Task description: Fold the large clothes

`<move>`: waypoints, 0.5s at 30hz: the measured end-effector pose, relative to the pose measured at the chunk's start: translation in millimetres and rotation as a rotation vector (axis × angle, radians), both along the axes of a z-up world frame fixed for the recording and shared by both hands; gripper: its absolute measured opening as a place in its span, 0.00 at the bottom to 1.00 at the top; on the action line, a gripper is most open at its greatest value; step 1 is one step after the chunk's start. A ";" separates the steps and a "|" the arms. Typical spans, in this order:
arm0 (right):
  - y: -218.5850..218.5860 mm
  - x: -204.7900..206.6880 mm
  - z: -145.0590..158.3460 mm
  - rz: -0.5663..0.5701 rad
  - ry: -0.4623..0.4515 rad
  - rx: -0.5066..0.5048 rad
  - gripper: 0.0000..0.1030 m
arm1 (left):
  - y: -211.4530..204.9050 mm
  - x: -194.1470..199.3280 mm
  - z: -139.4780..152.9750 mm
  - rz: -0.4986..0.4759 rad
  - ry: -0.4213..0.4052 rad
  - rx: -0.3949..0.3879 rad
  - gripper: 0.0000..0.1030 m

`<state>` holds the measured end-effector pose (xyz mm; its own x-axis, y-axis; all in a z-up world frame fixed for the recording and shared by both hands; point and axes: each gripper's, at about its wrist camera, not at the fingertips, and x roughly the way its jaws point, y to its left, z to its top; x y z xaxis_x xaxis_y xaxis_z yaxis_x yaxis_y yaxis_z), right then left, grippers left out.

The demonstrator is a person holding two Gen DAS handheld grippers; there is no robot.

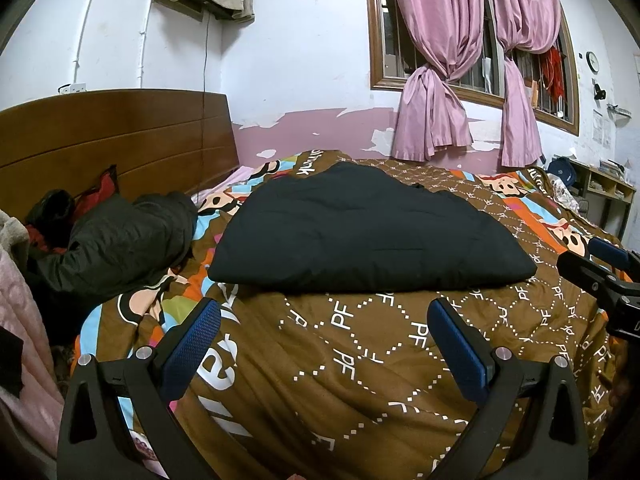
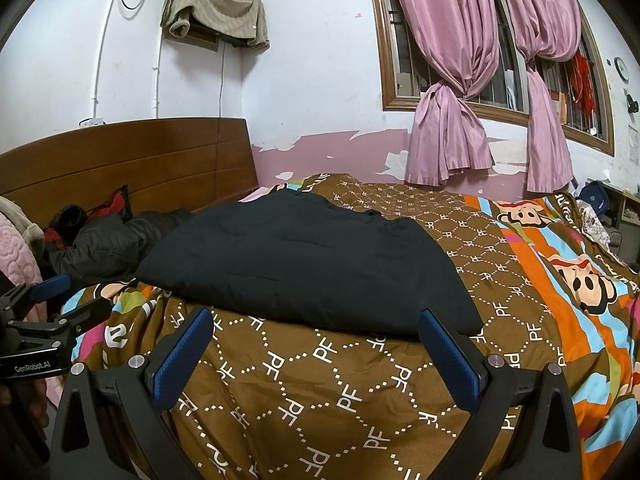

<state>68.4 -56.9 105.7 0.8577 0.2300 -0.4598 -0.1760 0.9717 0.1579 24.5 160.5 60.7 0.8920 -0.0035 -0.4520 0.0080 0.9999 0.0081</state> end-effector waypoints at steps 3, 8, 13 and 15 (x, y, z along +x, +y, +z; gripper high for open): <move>0.4 0.2 -0.1 0.001 0.001 0.000 1.00 | 0.3 0.1 0.0 -0.001 0.000 0.000 0.98; 1.6 0.4 1.6 0.006 0.002 -0.001 1.00 | 1.6 0.4 -0.7 0.002 0.001 -0.005 0.98; 2.6 1.0 2.8 0.007 0.002 -0.001 1.00 | 3.7 -1.0 -1.1 0.003 0.004 -0.012 0.98; 3.0 1.4 2.7 0.006 0.002 0.000 1.00 | 3.6 -1.1 -1.1 0.002 0.004 -0.012 0.98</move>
